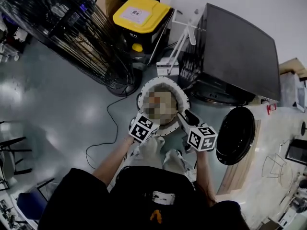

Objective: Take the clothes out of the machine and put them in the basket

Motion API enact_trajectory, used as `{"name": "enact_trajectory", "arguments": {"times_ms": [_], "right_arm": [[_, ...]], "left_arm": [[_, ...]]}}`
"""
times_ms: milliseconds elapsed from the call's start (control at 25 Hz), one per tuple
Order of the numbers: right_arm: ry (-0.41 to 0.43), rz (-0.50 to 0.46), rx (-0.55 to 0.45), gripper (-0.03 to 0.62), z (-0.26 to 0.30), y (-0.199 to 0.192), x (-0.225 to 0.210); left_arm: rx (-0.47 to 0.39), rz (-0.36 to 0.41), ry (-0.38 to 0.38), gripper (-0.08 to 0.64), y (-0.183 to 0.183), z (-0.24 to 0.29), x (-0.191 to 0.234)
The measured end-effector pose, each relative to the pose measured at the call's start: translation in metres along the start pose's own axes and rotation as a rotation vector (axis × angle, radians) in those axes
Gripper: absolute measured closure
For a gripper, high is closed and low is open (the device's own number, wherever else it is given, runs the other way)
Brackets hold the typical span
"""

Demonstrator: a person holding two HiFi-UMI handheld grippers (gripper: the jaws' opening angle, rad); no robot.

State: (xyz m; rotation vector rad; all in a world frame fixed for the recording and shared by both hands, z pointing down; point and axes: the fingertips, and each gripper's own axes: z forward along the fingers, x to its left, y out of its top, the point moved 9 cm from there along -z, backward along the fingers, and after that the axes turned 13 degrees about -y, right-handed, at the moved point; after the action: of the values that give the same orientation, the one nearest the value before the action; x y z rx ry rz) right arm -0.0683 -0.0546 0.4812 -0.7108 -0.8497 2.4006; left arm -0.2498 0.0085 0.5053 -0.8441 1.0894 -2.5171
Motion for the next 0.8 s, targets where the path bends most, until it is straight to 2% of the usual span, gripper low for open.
{"name": "enact_trajectory", "arguments": {"times_ms": [120,440,800], "right_arm": [[0.027,0.020,-0.042,0.435,-0.020,0.009,0.005],[0.112,-0.025,-0.138,0.457,-0.083,0.025,0.016],[0.167,-0.036,-0.227,0.469,-0.173,-0.006,0.012]], "left_arm": [[-0.038,0.010,0.003,0.321,0.006,-0.014,-0.019],[-0.136,0.035,0.035,0.339,0.020,-0.047,-0.084],[-0.244,0.079,0.093,0.374,0.016,-0.073,-0.178]]}}
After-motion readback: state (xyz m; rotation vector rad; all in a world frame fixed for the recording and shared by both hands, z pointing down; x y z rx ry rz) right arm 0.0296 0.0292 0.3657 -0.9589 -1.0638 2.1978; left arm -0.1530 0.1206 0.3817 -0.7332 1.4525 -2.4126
